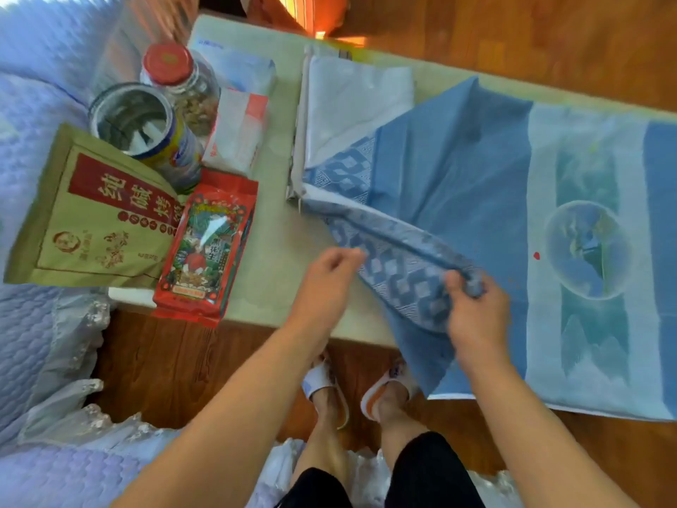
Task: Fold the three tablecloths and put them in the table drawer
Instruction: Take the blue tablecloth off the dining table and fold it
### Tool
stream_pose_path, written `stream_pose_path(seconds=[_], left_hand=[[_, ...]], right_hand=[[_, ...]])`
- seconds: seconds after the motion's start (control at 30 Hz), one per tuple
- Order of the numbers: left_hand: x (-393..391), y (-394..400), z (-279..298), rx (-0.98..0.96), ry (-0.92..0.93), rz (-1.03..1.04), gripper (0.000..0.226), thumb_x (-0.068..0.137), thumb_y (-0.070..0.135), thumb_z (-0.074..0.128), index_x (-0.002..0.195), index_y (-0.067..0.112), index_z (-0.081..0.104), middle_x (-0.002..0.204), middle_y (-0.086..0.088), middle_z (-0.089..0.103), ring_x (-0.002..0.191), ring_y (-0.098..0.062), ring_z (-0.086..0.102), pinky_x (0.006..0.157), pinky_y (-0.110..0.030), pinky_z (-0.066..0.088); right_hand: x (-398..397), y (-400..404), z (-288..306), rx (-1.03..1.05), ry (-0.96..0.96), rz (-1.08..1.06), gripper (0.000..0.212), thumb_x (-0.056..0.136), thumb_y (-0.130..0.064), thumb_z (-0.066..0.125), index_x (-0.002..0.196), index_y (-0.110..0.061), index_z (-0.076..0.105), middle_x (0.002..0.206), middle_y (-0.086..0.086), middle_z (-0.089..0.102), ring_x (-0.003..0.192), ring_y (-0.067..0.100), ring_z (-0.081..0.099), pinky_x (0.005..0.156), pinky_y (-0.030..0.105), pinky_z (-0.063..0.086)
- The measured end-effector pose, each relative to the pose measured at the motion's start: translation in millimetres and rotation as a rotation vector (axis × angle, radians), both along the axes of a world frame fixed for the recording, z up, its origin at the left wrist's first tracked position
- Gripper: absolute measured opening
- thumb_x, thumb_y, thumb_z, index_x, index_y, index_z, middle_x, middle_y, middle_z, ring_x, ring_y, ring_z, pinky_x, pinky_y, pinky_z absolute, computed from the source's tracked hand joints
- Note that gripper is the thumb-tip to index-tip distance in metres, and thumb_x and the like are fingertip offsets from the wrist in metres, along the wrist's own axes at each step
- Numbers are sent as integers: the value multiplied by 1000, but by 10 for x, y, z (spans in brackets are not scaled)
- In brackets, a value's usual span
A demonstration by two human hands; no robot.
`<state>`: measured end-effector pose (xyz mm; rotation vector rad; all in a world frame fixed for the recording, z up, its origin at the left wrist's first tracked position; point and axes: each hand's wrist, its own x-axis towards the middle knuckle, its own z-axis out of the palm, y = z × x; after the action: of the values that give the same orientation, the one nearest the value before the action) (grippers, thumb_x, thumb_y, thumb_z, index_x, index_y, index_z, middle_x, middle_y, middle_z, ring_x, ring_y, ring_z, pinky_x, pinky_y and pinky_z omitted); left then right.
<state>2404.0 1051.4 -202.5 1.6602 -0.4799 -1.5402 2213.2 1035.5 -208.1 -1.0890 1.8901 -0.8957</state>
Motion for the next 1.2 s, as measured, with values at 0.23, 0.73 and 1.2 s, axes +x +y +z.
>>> stream_pose_path(seconds=[0.23,0.73,1.2], left_hand=[[55,-1103,-596,401,608,417,87,93,69,50,158,21,18,153,-28,37,133,-48,48,106,-65,41],[-2433,-2180,-71,-946,-1278,-856,23,79,35,69,97,20,71,107,-6,65,107,-32,57,96,-45,37],[-2362,-1881,-466,142,-561,-366,36,89,24,63,126,22,62,126,-5,60,116,-26,57,99,-38,48]], right_hand=[[-1627,-260,-119,219,-159,-473,11,93,-15,69,85,-19,63,90,6,67,96,35,66,84,51,52],[-2755,61,-349,395,-536,-712,11,97,-10,64,108,-8,65,96,12,76,82,30,75,73,41,57],[-2951,355,-315,348,-736,-926,24,97,-7,62,118,-17,65,109,4,75,98,26,71,86,45,55]])
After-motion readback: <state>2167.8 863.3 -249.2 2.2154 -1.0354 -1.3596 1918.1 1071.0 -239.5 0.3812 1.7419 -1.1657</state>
